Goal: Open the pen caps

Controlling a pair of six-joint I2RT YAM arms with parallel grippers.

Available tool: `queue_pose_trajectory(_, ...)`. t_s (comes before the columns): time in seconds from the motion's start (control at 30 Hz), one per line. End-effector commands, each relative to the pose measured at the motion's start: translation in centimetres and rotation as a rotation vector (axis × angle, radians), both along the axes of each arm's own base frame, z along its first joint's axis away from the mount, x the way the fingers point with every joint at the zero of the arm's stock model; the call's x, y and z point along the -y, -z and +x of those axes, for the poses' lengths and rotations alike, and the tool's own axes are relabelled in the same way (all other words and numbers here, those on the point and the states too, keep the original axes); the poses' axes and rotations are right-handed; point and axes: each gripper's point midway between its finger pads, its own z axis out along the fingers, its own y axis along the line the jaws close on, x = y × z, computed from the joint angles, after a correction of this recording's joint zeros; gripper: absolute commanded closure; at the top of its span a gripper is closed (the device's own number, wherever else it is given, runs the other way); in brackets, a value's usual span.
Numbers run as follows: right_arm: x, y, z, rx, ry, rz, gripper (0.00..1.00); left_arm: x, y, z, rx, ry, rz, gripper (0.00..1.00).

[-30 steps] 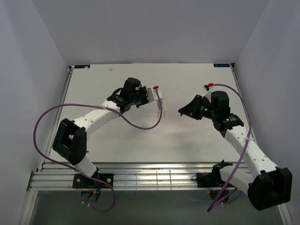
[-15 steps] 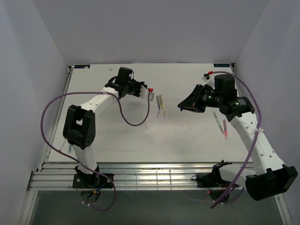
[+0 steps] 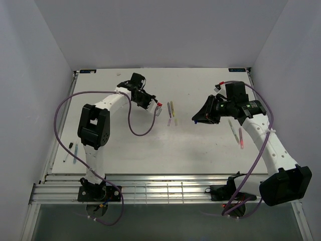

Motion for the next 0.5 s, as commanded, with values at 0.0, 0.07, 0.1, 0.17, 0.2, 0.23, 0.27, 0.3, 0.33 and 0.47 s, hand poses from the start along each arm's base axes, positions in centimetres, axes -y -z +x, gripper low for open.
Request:
queue_pose_trajectory(0.0, 1.1, -1.4, 1.0, 0.118, 0.013, -0.051, 0.92, -0.2, -2.0, -2.7, -0.082, 0.154, -0.092, 1.0)
queue_pose_trajectory(0.07, 1.7, -1.7, 1.1, 0.14, 0.035, -0.062, 0.92, 0.3, -1.5, -3.7, -0.074, 0.235, -0.115, 1.0)
queue_pose_trajectory(0.1, 1.8, -1.7, 1.1, 0.148, 0.041, -0.068, 0.92, 0.4, -0.9, -4.1, -0.085, 0.251, -0.112, 1.0)
queue_pose_trajectory(0.17, 2.1, -1.6, 0.9, 0.164, 0.05, -0.079, 0.92, 0.4, 0.6, -4.2, -0.1, 0.276, -0.079, 1.0)
queue_pose_trajectory(0.2, 2.2, -1.0, 0.7, 0.157, 0.047, -0.088, 0.92, 0.8, 0.5, -4.2, -0.098, 0.292, -0.082, 1.0)
queue_pose_trajectory(0.23, 2.5, -0.7, 0.6, 0.16, 0.052, -0.099, 0.92, 1.0, 0.9, -4.6, -0.108, 0.32, -0.081, 1.0)
queue_pose_trajectory(0.27, 2.8, -0.8, 0.3, 0.175, 0.06, -0.107, 0.92, 1.2, 1.7, -4.8, -0.125, 0.333, -0.08, 1.0)
queue_pose_trajectory(0.3, 3.1, 0.1, -0.1, 0.162, 0.069, -0.121, 0.92, 1.6, 2.1, -5.2, -0.133, 0.351, -0.076, 1.0)
queue_pose_trajectory(0.33, 3.4, 0.3, -0.2, 0.171, 0.081, -0.131, 0.92, 1.8, 2.6, -5.6, -0.142, 0.363, -0.063, 1.0)
queue_pose_trajectory(0.47, 4.3, 1.0, -0.9, 0.195, 0.116, -0.163, 0.92, 2.8, 5.0, -6.2, -0.133, 0.422, 0.027, 1.0)
